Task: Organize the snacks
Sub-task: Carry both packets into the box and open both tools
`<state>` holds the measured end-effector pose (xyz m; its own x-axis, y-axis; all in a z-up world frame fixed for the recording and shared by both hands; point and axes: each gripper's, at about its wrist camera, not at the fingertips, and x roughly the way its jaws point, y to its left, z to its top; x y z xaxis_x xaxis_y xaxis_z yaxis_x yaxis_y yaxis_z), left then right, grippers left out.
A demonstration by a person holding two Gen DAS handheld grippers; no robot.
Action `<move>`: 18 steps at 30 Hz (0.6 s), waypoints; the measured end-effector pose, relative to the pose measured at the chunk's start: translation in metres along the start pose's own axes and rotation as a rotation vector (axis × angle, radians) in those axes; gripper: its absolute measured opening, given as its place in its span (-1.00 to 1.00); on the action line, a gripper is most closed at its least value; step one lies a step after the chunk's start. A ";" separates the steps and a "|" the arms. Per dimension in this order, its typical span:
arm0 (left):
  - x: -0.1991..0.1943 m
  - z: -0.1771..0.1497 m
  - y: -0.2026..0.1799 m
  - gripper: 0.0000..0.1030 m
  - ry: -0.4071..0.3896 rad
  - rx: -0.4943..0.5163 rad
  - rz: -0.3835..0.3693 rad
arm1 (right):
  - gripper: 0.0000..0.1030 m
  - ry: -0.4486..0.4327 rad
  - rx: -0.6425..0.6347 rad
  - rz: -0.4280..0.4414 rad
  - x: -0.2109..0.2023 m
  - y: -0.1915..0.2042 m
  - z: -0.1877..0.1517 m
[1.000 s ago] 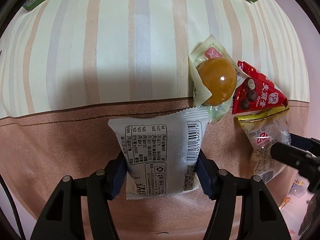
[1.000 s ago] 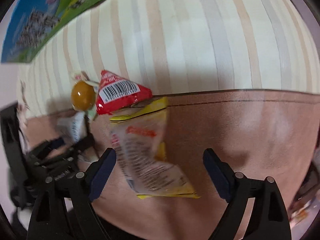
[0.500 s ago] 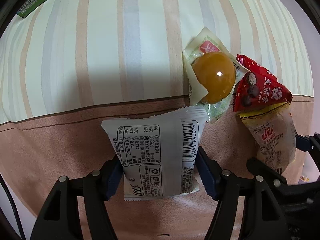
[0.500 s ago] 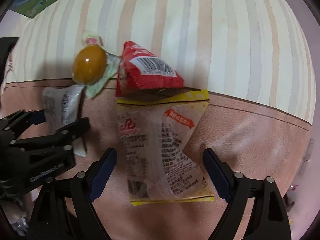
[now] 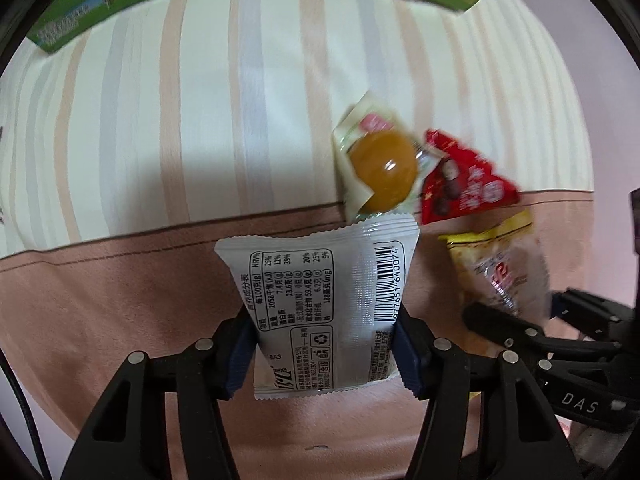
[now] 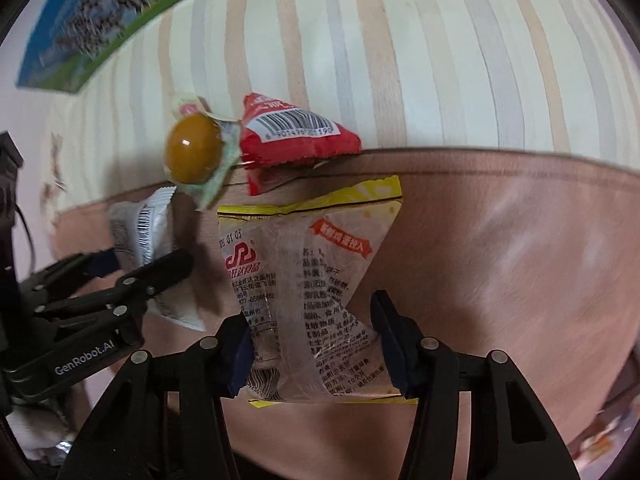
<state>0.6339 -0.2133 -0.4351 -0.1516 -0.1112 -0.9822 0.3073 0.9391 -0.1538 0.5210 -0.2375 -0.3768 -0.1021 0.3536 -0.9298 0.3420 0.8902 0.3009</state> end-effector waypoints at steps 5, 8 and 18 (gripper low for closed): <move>-0.032 0.008 -0.007 0.11 -0.040 0.014 -0.042 | 0.08 -0.030 0.073 0.159 -0.023 -0.008 0.006; -0.062 0.020 -0.009 0.11 -0.084 0.023 -0.067 | 0.08 -0.086 0.082 0.224 -0.051 0.000 0.012; -0.184 0.095 0.012 0.11 -0.302 0.028 -0.111 | 0.08 -0.343 -0.040 0.326 -0.170 0.044 0.103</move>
<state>0.7549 -0.2120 -0.2660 0.0984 -0.3082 -0.9462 0.3310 0.9068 -0.2610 0.6494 -0.2883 -0.2270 0.3215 0.5069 -0.7998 0.2682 0.7613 0.5903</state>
